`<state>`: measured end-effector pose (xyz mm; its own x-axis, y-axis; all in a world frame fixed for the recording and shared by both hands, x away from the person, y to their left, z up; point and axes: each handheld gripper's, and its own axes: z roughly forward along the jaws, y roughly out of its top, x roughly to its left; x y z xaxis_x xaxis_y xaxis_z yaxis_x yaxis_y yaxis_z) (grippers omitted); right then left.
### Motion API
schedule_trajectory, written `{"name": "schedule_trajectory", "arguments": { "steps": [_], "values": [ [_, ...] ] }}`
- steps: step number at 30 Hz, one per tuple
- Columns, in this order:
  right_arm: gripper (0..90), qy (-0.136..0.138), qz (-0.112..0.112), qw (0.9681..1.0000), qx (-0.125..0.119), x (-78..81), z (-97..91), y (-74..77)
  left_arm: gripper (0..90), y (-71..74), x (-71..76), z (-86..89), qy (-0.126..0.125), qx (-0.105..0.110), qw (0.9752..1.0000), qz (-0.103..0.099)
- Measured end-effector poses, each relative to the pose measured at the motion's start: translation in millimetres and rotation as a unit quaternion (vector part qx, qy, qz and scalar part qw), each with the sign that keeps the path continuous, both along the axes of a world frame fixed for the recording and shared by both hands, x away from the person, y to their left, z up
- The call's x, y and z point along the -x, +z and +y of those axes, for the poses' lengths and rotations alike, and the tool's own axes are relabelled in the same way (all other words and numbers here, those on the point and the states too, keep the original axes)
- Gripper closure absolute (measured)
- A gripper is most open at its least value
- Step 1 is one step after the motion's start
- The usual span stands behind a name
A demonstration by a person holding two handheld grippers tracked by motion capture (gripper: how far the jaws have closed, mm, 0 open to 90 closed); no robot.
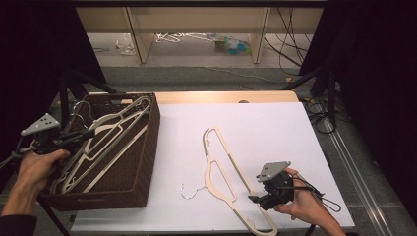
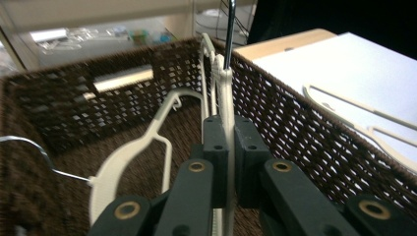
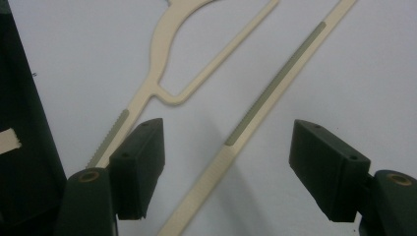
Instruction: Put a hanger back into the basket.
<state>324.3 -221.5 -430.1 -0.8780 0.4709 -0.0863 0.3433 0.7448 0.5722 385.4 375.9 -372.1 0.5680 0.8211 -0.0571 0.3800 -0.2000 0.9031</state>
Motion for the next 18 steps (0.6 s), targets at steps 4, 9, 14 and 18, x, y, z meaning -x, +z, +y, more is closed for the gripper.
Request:
{"name": "schedule_trajectory", "arguments": {
  "steps": [4,9,14,18],
  "values": [
    [30.6,-0.001,0.0,1.0,0.0,0.3,-0.1,-0.1,84.9,-8.4,-7.4,-4.6,-0.01,-0.014,0.9995,0.028],
    [30.6,-0.006,0.009,0.9999,0.0,1.6,-0.1,-0.4,84.8,-20.6,-11.2,-9.7,0.013,0.0,0.9976,0.068],
    [30.6,-0.003,0.004,1.0,0.004,0.4,-0.8,-1.8,84.2,-31.6,-14.5,-10.6,0.041,0.008,0.9953,0.087],
    [30.5,-0.001,0.004,1.0,0.004,-0.1,-1.4,-2.7,80.7,-35.6,-18.7,-2.7,0.079,-0.006,0.9936,0.08]
  ]
}}
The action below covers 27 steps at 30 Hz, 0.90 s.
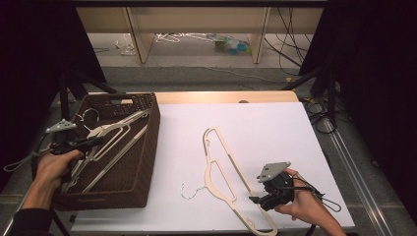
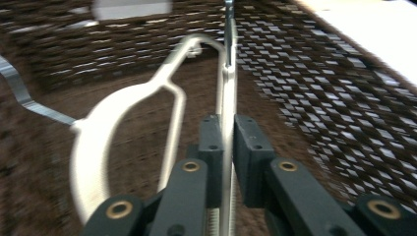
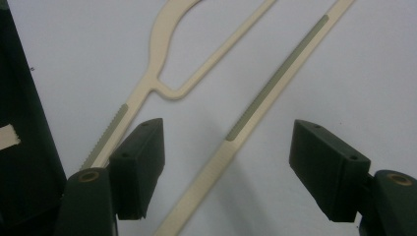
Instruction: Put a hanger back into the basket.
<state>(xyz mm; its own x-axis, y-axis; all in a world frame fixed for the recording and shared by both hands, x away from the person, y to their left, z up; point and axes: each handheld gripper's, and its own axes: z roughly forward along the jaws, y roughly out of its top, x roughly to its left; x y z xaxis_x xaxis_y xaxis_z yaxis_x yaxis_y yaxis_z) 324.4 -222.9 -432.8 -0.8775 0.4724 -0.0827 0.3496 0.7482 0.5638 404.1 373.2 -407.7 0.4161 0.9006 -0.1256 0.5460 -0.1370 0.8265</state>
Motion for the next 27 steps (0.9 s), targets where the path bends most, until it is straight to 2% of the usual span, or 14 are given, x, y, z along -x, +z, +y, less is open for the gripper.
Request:
{"name": "schedule_trajectory", "arguments": {
  "steps": [1,3,4,5,6,11,12,14,15,17,19,20,22,27],
  "values": [
    [30.5,0.0,0.0,1.0,0.0,-0.1,0.0,-0.2,79.6,-0.7,-1.1,2.0,0.005,-0.003,1.0,-0.003],
    [30.5,-0.001,0.002,1.0,-0.001,0.1,0.3,-0.5,77.9,-0.7,-3.3,7.1,-0.008,-0.021,0.9997,-0.007],
    [30.5,-0.003,0.003,1.0,-0.001,0.5,0.6,-0.8,76.5,-0.9,-2.8,7.5,-0.002,-0.024,0.9997,-0.007],
    [30.4,-0.002,0.008,1.0,0.003,0.6,0.3,-0.2,74.5,-2.4,-1.6,5.9,0.012,-0.015,0.9998,-0.003],
    [30.3,-0.004,0.004,1.0,0.001,0.5,0.8,-1.3,71.2,-2.4,-0.3,5.8,0.019,-0.034,0.9992,0.003],
    [30.3,-0.002,0.004,1.0,0.001,0.2,0.6,-1.8,67.5,-3.0,1.0,6.0,0.022,-0.047,0.9987,0.005],
    [30.3,0.0,0.004,1.0,-0.001,-0.2,0.6,-2.0,65.3,-4.1,1.8,5.5,0.036,-0.056,0.9977,0.01],
    [30.3,-0.001,0.004,1.0,-0.001,0.0,0.8,-2.1,57.3,-3.8,2.4,8.3,0.041,-0.091,0.9948,0.019],
    [30.3,-0.001,0.005,1.0,0.0,0.1,0.7,-1.9,55.3,-4.2,2.6,8.9,0.048,-0.094,0.9942,0.021],
    [30.3,0.001,0.004,1.0,0.0,-0.5,0.5,-2.4,52.1,-4.7,3.4,9.7,0.06,-0.077,0.9949,0.023],
    [30.3,0.001,0.009,1.0,0.001,-0.7,0.2,-2.1,45.6,-3.2,4.9,8.8,0.076,-0.071,0.9943,0.023],
    [30.3,0.001,0.008,1.0,0.003,-0.6,0.0,-2.2,45.4,-1.8,6.0,7.9,0.079,-0.07,0.9941,0.023],
    [30.3,0.001,0.009,1.0,0.003,-0.9,0.0,-2.4,42.1,1.2,8.3,1.0,0.082,-0.059,0.9948,0.014],
    [30.3,0.0,0.009,1.0,0.002,-0.5,0.5,-2.3,33.6,11.7,16.6,-20.3,0.064,-0.038,0.9972,-0.003]
  ]
}}
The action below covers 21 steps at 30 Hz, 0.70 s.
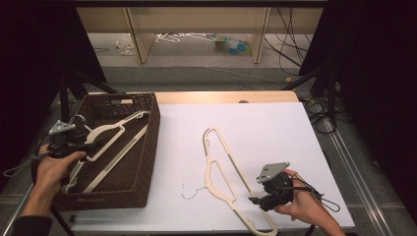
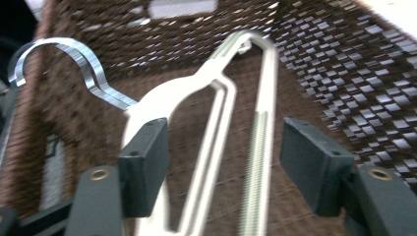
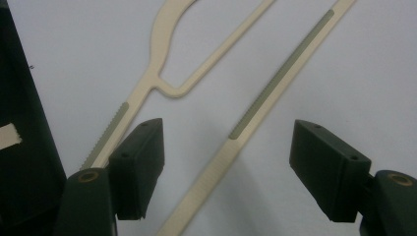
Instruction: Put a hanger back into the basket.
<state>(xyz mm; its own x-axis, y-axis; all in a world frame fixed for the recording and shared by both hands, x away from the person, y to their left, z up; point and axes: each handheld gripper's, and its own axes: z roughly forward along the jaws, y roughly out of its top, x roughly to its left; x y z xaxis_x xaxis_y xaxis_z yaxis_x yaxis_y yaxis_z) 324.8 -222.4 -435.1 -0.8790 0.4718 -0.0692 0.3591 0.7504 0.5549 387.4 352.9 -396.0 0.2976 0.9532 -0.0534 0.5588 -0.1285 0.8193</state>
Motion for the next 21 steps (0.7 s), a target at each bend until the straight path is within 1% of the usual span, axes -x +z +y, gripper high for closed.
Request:
{"name": "schedule_trajectory", "arguments": {
  "steps": [2,4,5,6,7,8,9,10,11,12,13,14,15,16,17,18,19,20,21],
  "values": [
    [30.2,0.0,-0.001,1.0,-0.001,-0.1,0.1,0.2,32.5,4.4,4.0,-8.9,-0.005,0.004,0.9999,-0.01],
    [30.0,0.0,-0.001,1.0,-0.001,0.1,-0.1,0.0,30.0,11.5,9.6,-20.7,-0.022,0.011,0.9995,-0.019],
    [29.9,-0.001,0.0,1.0,-0.001,0.3,-0.2,-0.1,29.9,15.1,12.6,-26.2,-0.029,0.012,0.9992,-0.026],
    [29.7,-0.009,0.007,0.9999,-0.002,1.1,0.2,0.0,29.4,18.5,16.0,-32.1,-0.032,0.016,0.9988,-0.032],
    [29.6,-0.007,0.002,1.0,-0.003,0.2,0.1,-0.6,28.6,21.2,18.9,-37.7,-0.043,0.021,0.998,-0.04],
    [29.5,-0.008,0.002,1.0,-0.004,0.3,0.0,-1.0,28.3,24.7,23.4,-45.1,-0.052,0.022,0.9973,-0.046],
    [29.3,-0.009,0.002,0.9999,-0.003,0.5,0.0,-1.2,27.7,26.4,26.1,-49.9,-0.058,0.024,0.9968,-0.05],
    [29.1,-0.013,-0.002,0.9999,-0.005,0.9,0.4,-2.0,27.3,28.2,29.6,-56.3,-0.066,0.024,0.996,-0.056],
    [28.9,-0.014,-0.002,0.9999,-0.006,1.1,0.5,-2.0,27.1,29.6,34.1,-63.4,-0.07,0.031,0.9955,-0.056],
    [28.6,-0.019,-0.002,0.9998,-0.005,1.3,0.6,-2.0,27.0,30.9,37.1,-68.8,-0.083,0.027,0.9943,-0.062],
    [28.4,-0.023,-0.003,0.9997,-0.005,1.2,0.6,-2.1,26.7,31.5,40.8,-75.5,-0.09,0.031,0.9935,-0.063],
    [28.3,-0.025,-0.003,0.9997,-0.007,1.0,0.6,-2.7,26.4,32.2,44.4,-82.5,-0.105,0.028,0.9919,-0.066],
    [28.3,-0.029,-0.006,0.9995,-0.007,0.9,0.5,-3.4,26.0,32.1,47.3,-87.7,-0.108,0.034,0.9915,-0.065],
    [28.3,-0.036,-0.006,0.9993,-0.007,1.2,0.8,-4.1,25.3,32.6,50.3,-93.0,-0.118,0.029,0.9903,-0.068],
    [28.2,-0.035,-0.006,0.9993,-0.008,0.6,0.1,-4.5,23.9,32.9,53.7,-98.6,-0.123,0.025,0.9894,-0.073],
    [28.2,-0.038,-0.006,0.9992,-0.007,0.7,0.1,-4.9,23.4,33.4,57.1,-104.1,-0.13,0.027,0.9884,-0.073],
    [28.2,-0.04,-0.004,0.9992,-0.008,0.7,0.1,-5.4,23.3,33.8,59.8,-108.8,-0.139,0.025,0.987,-0.077],
    [28.2,-0.045,0.004,0.9989,-0.008,1.9,0.5,-5.3,23.2,33.9,63.8,-115.4,-0.144,0.029,0.9861,-0.078],
    [28.2,-0.043,-0.004,0.9991,-0.008,1.1,0.7,-5.9,22.8,33.6,65.1,-118.9,-0.151,0.029,0.9847,-0.081]
  ]
}}
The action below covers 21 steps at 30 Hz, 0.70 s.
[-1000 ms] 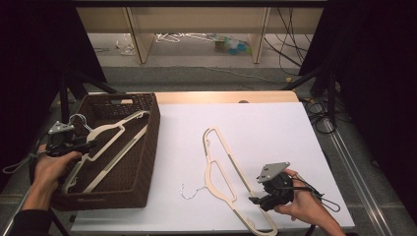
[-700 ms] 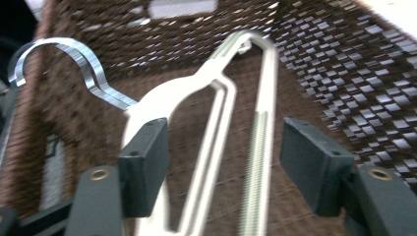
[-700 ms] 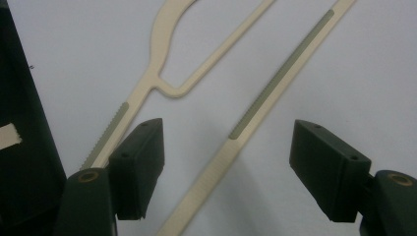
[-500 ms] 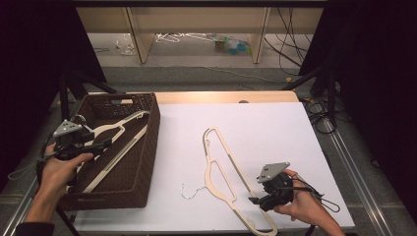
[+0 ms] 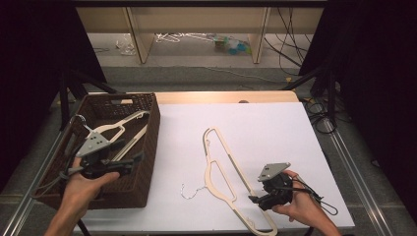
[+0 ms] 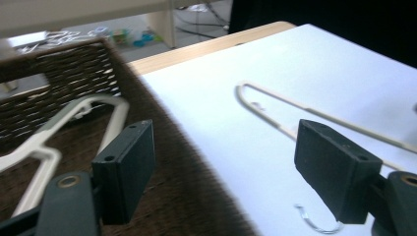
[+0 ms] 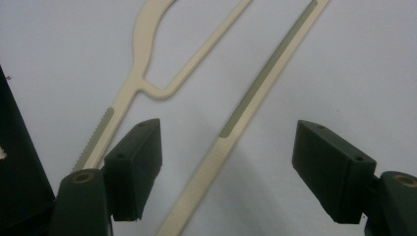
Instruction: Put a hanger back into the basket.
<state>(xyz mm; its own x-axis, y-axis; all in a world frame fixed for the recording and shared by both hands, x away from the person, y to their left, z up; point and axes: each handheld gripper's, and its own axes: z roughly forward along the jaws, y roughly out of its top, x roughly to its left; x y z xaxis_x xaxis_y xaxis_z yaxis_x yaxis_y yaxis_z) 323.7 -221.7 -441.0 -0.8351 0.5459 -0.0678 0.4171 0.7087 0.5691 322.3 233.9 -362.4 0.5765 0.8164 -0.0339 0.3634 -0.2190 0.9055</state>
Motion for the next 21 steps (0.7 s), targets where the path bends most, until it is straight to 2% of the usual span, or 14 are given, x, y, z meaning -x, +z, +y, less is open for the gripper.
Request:
{"name": "schedule_trajectory", "arguments": {
  "steps": [6,7,9,12,13,17,18,19,21],
  "values": [
    [28.2,0.003,0.007,1.0,0.004,5.3,5.7,-0.8,21.7,-6.6,13.1,-25.1,-0.039,-0.009,0.9991,-0.01],
    [28.2,0.001,0.004,1.0,-0.001,6.8,7.8,-2.4,21.7,-8.8,15.4,-29.5,-0.044,-0.006,0.999,-0.01],
    [28.2,-0.001,0.01,0.9999,0.004,9.7,10.2,-1.9,21.4,-12.4,20.6,-37.9,-0.054,-0.006,0.9985,-0.004],
    [28.3,-0.003,0.003,1.0,-0.003,14.1,14.4,-2.9,20.7,-18.6,26.7,-49.0,-0.065,-0.004,0.9979,0.004],
    [28.2,0.0,0.006,1.0,0.0,15.3,15.1,-1.7,20.7,-20.7,27.0,-51.4,-0.073,-0.01,0.9972,-0.001],
    [28.2,0.0,0.01,0.9999,-0.004,19.3,19.3,-2.8,19.1,-31.9,30.1,-60.4,-0.084,-0.011,0.9964,0.002],
    [28.2,-0.005,0.01,0.9999,-0.007,20.5,20.3,-4.3,18.7,-35.3,31.4,-62.7,-0.08,-0.001,0.9968,0.005],
    [28.2,-0.006,0.019,0.9998,-0.004,21.2,20.6,-4.2,18.3,-37.1,32.0,-63.2,-0.078,0.0,0.997,0.003],
    [28.0,-0.001,0.01,0.9999,-0.007,20.9,20.6,-6.7,17.8,-42.6,33.1,-65.1,-0.074,0.01,0.9972,-0.001]
  ]
}}
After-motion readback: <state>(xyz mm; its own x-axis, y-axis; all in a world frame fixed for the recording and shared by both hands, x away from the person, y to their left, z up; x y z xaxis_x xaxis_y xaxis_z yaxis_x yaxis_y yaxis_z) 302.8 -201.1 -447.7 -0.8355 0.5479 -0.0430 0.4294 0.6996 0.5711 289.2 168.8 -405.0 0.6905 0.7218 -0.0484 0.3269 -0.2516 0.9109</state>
